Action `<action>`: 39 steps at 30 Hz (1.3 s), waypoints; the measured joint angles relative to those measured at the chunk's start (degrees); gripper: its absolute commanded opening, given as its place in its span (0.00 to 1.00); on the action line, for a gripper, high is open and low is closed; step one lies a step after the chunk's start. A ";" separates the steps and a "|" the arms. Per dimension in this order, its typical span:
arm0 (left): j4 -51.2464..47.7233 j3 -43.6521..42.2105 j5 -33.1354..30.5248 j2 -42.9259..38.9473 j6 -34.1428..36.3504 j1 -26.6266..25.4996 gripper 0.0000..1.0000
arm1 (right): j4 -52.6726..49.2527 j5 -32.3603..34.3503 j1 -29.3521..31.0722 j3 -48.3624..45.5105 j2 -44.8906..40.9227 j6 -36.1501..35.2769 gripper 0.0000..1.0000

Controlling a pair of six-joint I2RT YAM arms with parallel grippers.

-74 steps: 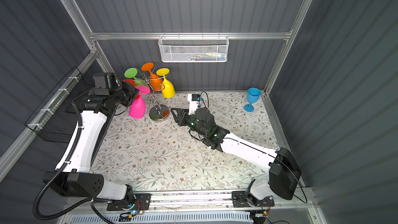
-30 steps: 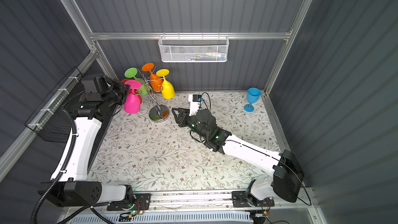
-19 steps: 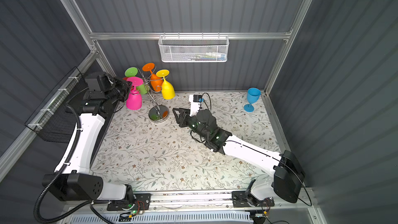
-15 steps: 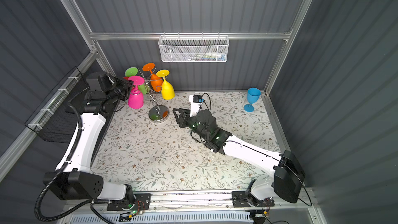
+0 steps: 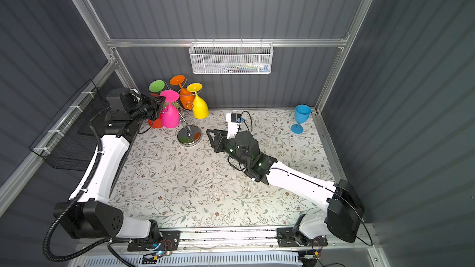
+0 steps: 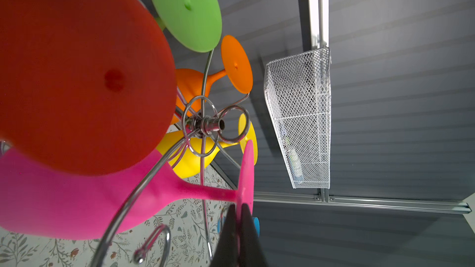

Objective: Take the wine glass off the wine glass rack
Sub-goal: 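Pull the pink glass off the rack with the left gripper, then carry the pink glass toward the right gripper while the right gripper approaches it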

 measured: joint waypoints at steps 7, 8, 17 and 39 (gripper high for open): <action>0.46 -4.57 2.47 -5.57 -1.20 0.00 0.00 | -0.44 0.13 0.00 -0.09 -0.28 0.02 0.40; 0.81 -5.42 2.67 -6.58 -1.38 0.00 0.00 | -0.68 0.20 0.00 -0.11 -0.55 0.02 0.40; 1.29 -13.00 5.53 -14.05 -2.40 0.00 0.00 | -2.45 1.25 0.00 -0.11 -2.47 0.02 0.42; 8.17 -33.92 9.70 -28.24 10.67 -23.17 0.00 | -26.91 -5.46 -19.56 -2.14 -14.67 8.74 0.68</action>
